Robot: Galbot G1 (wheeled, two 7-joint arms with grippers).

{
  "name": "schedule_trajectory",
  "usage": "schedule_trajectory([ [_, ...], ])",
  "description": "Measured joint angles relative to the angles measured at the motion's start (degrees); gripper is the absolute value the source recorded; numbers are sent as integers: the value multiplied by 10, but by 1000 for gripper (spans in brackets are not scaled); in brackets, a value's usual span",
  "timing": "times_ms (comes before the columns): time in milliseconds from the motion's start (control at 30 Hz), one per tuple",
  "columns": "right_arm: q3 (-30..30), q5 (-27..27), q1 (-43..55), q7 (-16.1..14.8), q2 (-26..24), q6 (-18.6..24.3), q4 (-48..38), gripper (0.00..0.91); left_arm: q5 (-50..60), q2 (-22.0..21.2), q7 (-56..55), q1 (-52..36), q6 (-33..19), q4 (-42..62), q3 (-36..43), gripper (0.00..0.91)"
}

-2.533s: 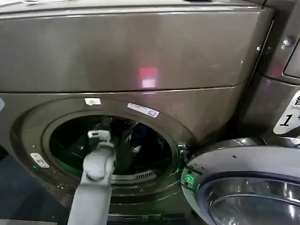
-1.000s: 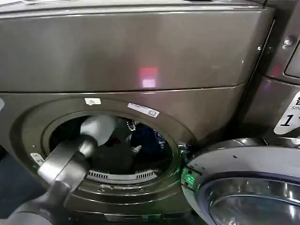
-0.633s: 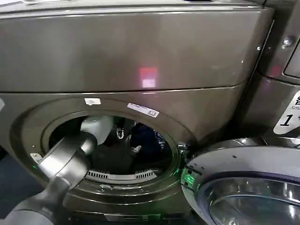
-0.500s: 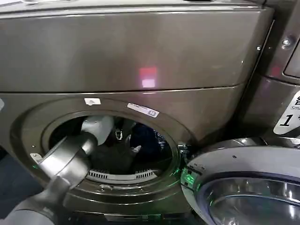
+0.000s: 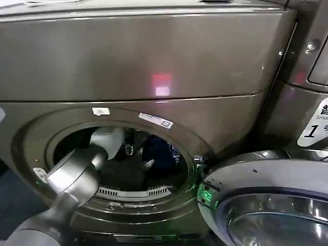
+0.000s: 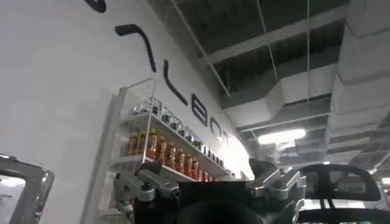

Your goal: Grasp the clothes from the dryer.

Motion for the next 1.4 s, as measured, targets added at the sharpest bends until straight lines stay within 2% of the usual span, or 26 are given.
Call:
schedule_trajectory([
  [500, 3, 0, -4, 1, 2, 0, 2, 907, -19, 3, -4, -1, 6, -12, -2, 0],
  [767, 5, 0, -5, 1, 7, 1, 0, 907, -55, 8, -22, 8, 9, -37, -33, 0],
  [1100, 0, 0, 2, 4, 8, 1, 3, 907, -120, 30, -98, 56, 30, -128, -152, 0],
  [1400, -3, 0, 5, 5, 8, 4, 2, 907, -241, 40, -195, 151, 38, -291, -270, 0],
])
